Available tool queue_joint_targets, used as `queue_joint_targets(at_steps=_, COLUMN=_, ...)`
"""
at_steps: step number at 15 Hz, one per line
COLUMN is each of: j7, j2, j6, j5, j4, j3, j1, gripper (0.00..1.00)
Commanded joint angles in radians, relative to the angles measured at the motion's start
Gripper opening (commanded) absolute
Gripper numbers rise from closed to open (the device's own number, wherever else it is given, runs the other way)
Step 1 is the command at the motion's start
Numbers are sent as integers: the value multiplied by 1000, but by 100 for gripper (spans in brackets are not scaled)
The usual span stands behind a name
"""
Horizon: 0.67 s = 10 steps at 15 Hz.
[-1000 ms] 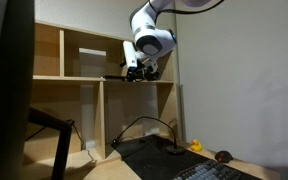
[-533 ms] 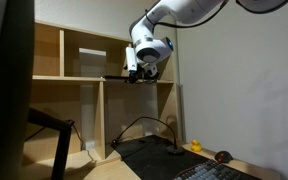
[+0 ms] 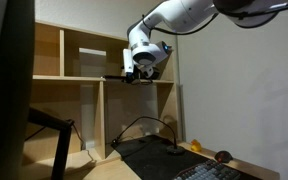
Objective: Remove the black tablet from the top shelf and put it on the desk
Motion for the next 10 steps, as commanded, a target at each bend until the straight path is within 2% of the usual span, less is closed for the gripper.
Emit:
queue_joint_targets(at_steps=1, j7=-2, j2=129, j6=12, j5=-4, j4=184, j3=0, j1=4, gripper=100)
queue_joint_targets(at_steps=5, j7=19, j2=210, j6=13, j5=-25, j4=291, j3=-8, j1=4, gripper=100)
queue_joint_targets(at_steps=6, j7=22, j2=222, j6=9, j5=-29, j4=306, j3=-9, j1=2, gripper=91)
queue_joint_targets(at_steps=7, j7=31, j2=230, j6=4, j5=-39, j4=313, j3=-14, j1=1, gripper=72)
queue_joint_targets(at_steps=8, j7=40, j2=230, j6=-1, j5=-49, j4=310, j3=-20, j1=-2, gripper=66)
queue_joint_targets(at_steps=9, j7=69, j2=218, j6=23, j5=-121, j4=285, j3=35, j1=-33, gripper=58)
queue_joint_targets(at_steps=10, j7=89, j2=192, j6=9, j5=-148, j4=243, j3=39, j1=-40, gripper=58)
